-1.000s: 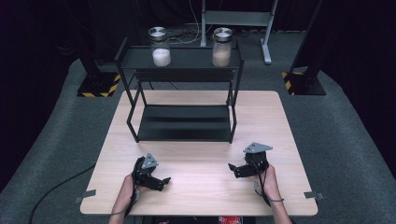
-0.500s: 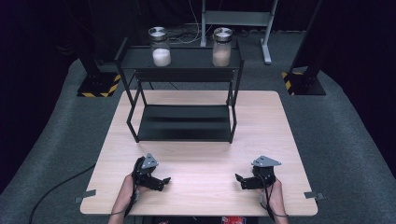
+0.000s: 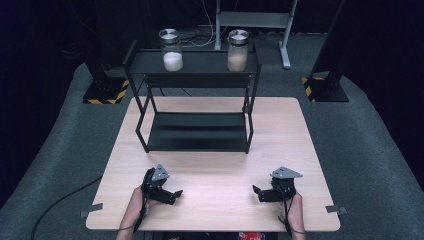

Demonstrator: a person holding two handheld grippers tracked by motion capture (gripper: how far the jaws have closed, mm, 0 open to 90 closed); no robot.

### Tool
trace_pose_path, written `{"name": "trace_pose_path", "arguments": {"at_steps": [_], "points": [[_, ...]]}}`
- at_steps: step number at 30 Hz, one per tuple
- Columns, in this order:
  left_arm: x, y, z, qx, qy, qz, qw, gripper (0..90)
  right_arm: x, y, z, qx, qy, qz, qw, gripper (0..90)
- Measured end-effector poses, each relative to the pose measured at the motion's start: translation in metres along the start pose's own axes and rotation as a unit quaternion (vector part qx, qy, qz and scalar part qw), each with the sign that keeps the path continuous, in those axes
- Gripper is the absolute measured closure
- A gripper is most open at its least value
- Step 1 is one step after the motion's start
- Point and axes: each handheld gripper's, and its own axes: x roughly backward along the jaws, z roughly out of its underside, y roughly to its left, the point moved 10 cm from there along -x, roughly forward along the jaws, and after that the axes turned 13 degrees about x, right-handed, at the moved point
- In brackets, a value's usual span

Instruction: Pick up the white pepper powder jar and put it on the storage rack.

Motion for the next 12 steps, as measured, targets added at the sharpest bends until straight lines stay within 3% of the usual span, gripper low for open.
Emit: {"name": "trace_pose_path", "arguments": {"at_steps": [12], "points": [[0.0004, -0.0008, 0.0004, -0.005, -0.001, 0.0, 1.0, 0.5, 0.004, -0.0037, 0.0047, -0.015, -0.024, -0.006, 0.9996, 0.0]]}}
